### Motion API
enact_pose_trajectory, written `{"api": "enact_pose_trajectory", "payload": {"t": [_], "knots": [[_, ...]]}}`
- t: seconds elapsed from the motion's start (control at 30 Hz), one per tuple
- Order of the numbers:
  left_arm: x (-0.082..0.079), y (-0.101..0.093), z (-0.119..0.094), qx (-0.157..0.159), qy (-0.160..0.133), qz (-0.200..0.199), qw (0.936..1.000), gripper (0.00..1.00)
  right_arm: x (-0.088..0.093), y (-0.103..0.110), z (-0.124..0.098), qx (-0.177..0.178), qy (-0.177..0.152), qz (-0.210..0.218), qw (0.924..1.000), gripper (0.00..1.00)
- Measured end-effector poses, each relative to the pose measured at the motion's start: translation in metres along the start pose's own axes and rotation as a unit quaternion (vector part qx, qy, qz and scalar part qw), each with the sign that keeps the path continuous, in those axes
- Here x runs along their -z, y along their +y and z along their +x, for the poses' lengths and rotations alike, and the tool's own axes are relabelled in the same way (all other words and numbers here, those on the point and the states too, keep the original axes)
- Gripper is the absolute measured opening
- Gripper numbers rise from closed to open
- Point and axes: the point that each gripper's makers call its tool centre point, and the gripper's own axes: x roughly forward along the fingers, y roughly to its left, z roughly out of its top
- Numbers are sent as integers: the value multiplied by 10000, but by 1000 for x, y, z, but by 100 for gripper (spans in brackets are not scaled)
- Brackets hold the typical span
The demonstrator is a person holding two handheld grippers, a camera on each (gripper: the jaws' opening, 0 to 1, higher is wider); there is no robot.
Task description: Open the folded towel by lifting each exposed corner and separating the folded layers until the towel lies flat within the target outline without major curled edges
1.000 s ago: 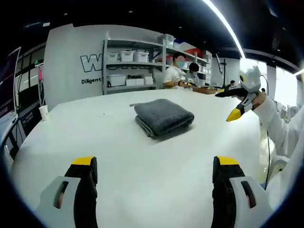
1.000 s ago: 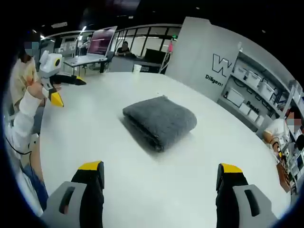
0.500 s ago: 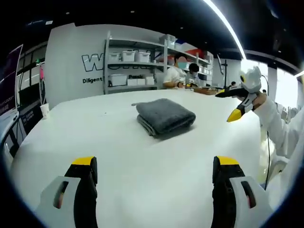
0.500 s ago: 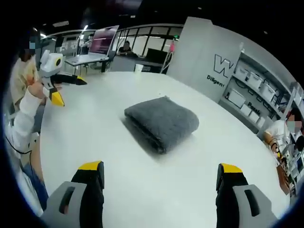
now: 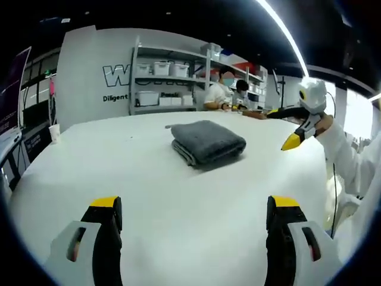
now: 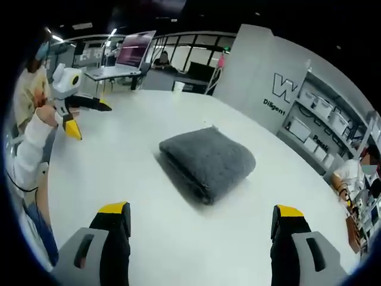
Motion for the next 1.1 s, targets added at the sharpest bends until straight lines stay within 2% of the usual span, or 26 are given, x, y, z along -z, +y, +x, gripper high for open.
{"api": "enact_pose_trajectory", "payload": {"t": [0.13, 0.43, 0.67, 0.77, 0.87, 1.1], "knots": [[2, -2, 5, 162, -163, -116, 9997, 100, -6, 8, 9, -41, -34, -154, 9999, 98], [2, 6, 15, 97, -585, 80, 9982, 100, -22, 27, 32, -174, -100, -476, 9987, 96], [6, 7, 17, 81, -558, 84, 9984, 100, -39, 44, 55, -294, -220, -744, 9966, 91], [4, 6, 17, 108, -602, 74, 9981, 100, -49, 51, 77, -284, -260, -987, 9944, 86], [5, 7, 17, 104, -581, 84, 9982, 100, -56, 55, 93, -283, -368, -1041, 9935, 79], [7, 6, 16, 122, -573, 48, 9983, 100, -61, 60, 128, -280, -399, -1193, 9917, 69]]}}
